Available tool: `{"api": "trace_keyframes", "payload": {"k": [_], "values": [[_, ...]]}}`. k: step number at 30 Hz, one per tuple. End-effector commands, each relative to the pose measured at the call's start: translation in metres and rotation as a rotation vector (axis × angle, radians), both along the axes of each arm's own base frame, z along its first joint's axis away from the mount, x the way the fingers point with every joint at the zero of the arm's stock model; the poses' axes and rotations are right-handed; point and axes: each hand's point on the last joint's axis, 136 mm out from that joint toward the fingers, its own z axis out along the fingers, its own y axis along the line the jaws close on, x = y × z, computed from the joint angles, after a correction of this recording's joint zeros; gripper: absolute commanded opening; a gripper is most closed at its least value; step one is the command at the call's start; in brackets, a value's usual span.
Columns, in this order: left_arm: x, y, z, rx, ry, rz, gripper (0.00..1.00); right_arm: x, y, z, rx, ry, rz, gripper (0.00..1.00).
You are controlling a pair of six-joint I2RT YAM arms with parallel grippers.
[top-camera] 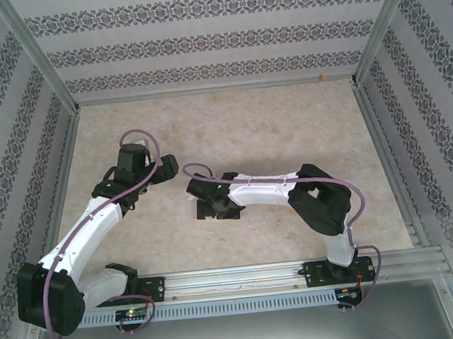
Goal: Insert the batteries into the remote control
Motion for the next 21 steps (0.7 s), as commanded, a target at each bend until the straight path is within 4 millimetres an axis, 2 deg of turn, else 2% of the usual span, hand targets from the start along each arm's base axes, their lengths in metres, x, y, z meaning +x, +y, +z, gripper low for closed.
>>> {"api": "trace_keyframes", "payload": {"k": [1,4,8,12,14,18,21], "values": [[-0.006,0.006,-0.008,0.003,0.038,0.024,1.00,0.002,-0.008,-0.015,-0.087,-0.025,0.011,0.72],[-0.006,0.007,-0.005,-0.005,0.030,0.035,1.00,-0.002,-0.013,-0.016,-0.093,-0.019,0.009,0.61],[-0.006,0.007,0.002,-0.033,0.029,0.042,1.00,0.004,-0.010,0.000,-0.054,-0.052,0.011,0.61],[-0.009,-0.014,0.015,-0.110,0.022,-0.059,0.99,0.024,-0.001,0.042,0.095,-0.136,0.058,0.59],[-0.011,-0.024,0.026,-0.149,-0.002,-0.119,0.99,0.038,-0.007,0.065,0.133,-0.180,0.099,0.58],[-0.012,-0.045,0.064,-0.191,-0.144,-0.276,0.99,0.058,-0.017,0.108,0.236,-0.251,0.235,0.57],[-0.024,-0.074,0.110,-0.248,-0.397,-0.509,0.99,0.064,-0.024,0.147,0.308,-0.348,0.436,0.57]]}}
